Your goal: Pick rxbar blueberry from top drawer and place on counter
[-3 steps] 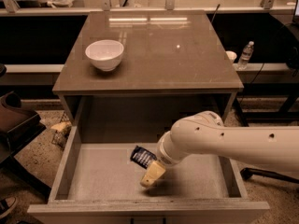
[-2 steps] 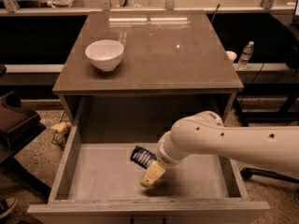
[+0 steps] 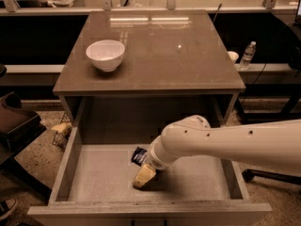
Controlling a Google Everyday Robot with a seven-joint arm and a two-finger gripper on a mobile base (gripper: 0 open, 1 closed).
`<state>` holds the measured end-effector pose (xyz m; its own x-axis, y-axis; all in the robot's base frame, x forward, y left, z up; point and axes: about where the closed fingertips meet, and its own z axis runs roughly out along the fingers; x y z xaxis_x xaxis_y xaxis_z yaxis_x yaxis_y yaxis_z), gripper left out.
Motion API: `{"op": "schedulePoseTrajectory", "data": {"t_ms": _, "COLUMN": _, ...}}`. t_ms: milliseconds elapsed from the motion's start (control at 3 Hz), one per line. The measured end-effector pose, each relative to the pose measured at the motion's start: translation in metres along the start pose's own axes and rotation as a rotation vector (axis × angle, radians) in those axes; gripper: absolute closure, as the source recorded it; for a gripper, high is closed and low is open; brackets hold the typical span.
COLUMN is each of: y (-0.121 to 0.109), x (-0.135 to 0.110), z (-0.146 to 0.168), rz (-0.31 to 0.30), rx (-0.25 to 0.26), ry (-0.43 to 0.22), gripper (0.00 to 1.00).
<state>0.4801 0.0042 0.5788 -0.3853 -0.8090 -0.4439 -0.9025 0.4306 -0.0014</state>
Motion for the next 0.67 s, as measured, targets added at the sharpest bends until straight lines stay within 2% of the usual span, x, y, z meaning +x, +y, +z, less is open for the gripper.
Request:
{"op": "schedulePoseTrajectory", "data": {"t_ms": 333, "y": 0.0027, "x": -0.0039, "z": 0.0077, "rz": 0.006, "rx": -0.01, "ry": -0.003, "gripper": 0.41}}
{"op": "schedulePoseTrajectory", "data": {"t_ms": 667, "y": 0.0027, "x": -0.0077, "z": 0.0, "rz": 0.006, "rx": -0.01, "ry": -0.003, "gripper": 0.64}}
